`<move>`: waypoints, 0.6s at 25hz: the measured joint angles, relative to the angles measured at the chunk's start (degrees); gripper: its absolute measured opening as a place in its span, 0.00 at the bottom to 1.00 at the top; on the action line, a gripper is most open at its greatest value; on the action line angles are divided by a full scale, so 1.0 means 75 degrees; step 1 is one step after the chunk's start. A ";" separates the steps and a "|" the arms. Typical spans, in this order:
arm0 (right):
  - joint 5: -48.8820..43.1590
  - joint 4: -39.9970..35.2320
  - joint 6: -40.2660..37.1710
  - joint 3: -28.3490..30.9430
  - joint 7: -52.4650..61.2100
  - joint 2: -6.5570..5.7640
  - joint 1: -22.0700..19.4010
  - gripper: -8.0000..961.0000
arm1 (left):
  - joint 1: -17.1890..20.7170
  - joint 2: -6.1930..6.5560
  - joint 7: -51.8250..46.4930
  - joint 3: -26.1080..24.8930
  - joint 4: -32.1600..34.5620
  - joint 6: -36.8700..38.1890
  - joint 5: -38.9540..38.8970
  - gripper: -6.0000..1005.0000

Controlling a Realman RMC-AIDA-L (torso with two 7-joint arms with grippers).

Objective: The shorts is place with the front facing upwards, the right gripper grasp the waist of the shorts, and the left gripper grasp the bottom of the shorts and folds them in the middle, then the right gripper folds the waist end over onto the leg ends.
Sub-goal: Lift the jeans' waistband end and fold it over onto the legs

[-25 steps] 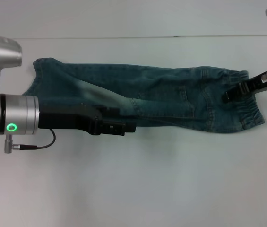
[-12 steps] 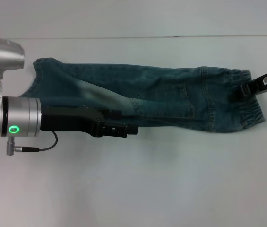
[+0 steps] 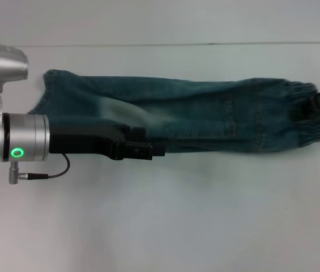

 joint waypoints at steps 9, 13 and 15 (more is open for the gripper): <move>0.0059 -0.0465 -0.1405 0.0966 -0.0363 -0.0586 -0.0468 0.08 | -0.0098 -0.0120 0.0060 0.0001 0.0040 -0.0235 -0.0049 0.83; 0.0056 -0.0897 -0.1940 0.1022 -0.0437 -0.0669 -0.0713 0.08 | -0.0177 -0.0172 0.0066 0.0007 0.0041 -0.0341 -0.0209 0.82; 0.0046 -0.1101 -0.2181 0.1071 -0.0452 -0.0707 -0.0812 0.08 | -0.0214 -0.0226 0.0134 0.0023 0.0040 -0.0439 -0.0349 0.82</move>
